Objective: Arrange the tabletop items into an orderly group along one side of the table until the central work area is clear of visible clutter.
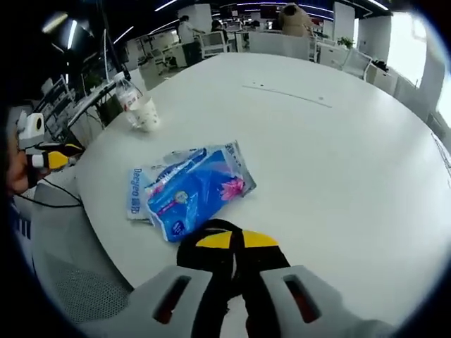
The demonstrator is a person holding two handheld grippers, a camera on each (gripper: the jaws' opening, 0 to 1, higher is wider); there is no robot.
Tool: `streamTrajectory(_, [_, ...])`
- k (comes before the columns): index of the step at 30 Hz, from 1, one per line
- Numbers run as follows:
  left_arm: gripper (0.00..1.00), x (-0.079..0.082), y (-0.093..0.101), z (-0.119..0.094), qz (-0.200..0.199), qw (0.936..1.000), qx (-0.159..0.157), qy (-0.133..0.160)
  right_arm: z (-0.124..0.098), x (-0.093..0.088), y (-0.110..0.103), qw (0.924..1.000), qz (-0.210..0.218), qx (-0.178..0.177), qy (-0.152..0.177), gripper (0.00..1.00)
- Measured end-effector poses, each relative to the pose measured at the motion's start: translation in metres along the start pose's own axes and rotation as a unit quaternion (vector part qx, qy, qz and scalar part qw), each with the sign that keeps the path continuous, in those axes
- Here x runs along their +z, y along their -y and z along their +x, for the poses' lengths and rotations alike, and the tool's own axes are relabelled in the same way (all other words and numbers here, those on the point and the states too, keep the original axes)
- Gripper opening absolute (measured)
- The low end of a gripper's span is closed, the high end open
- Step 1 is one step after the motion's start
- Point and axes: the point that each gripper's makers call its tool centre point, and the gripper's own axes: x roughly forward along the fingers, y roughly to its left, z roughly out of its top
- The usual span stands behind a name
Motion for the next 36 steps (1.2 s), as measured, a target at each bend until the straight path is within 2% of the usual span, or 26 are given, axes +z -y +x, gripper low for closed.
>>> streamTrajectory(8, [0.49, 0.003, -0.004, -0.002, -0.002, 1.0, 0.002, 0.007, 0.005, 0.02, 0.002, 0.9987, -0.049, 0.009, -0.012, 0.04])
streamTrajectory(17, [0.49, 0.003, -0.009, -0.002, -0.008, 0.9999, 0.004, 0.011, 0.014, 0.027, 0.0, 0.995, -0.093, 0.022, -0.029, 0.1])
streamTrajectory(36, [0.49, 0.007, -0.013, -0.006, -0.004, 0.9998, 0.007, 0.016, 0.03, 0.038, -0.006, 0.989, -0.129, 0.05, -0.053, 0.15])
